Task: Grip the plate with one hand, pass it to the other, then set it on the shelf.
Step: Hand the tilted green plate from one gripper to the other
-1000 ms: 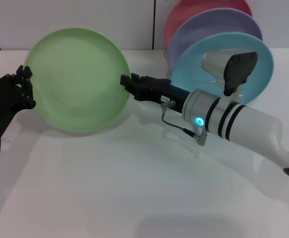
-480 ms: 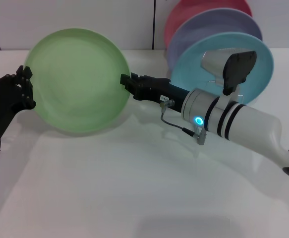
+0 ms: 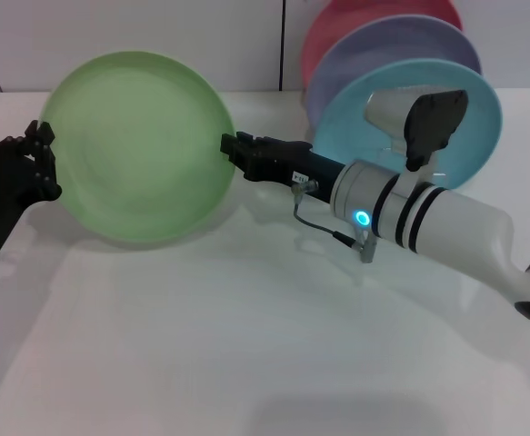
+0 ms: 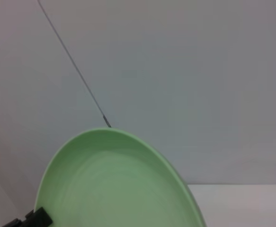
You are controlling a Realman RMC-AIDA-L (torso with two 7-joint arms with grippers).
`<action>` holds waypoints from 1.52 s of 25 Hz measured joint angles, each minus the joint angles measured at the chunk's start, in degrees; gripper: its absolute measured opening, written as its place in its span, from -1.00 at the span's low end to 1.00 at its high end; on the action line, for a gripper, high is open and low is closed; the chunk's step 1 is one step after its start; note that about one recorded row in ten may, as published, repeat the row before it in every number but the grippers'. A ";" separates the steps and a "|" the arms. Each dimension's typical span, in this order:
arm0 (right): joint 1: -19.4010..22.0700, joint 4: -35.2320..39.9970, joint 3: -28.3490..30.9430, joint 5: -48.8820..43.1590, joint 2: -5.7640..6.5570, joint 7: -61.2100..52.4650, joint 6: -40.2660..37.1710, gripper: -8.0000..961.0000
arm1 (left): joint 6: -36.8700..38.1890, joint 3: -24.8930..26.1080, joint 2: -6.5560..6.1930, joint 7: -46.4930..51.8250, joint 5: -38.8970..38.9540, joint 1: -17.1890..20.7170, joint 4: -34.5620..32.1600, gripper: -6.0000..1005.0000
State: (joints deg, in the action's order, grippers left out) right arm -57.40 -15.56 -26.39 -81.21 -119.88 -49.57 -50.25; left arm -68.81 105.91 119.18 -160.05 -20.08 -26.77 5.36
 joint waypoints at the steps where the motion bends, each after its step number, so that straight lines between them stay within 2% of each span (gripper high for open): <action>1: -0.17 0.00 0.18 -0.07 0.00 0.04 0.03 -0.59 | 0.00 0.00 0.00 -0.01 0.02 0.01 0.00 -0.92; 25: -0.70 -0.35 0.90 -0.97 0.00 -0.41 0.28 -0.67 | -0.01 -0.21 0.00 -0.09 -0.17 0.02 0.00 -0.92; 38: -0.69 -0.32 3.22 -0.99 0.00 0.04 3.01 -0.69 | 0.86 -0.40 0.00 -1.30 -0.14 -1.03 -0.44 -0.92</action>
State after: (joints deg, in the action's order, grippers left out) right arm -58.09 -15.88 -23.17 -82.20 -119.88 -49.53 -47.24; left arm -67.95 105.50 119.18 -161.35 -20.22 -27.80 4.93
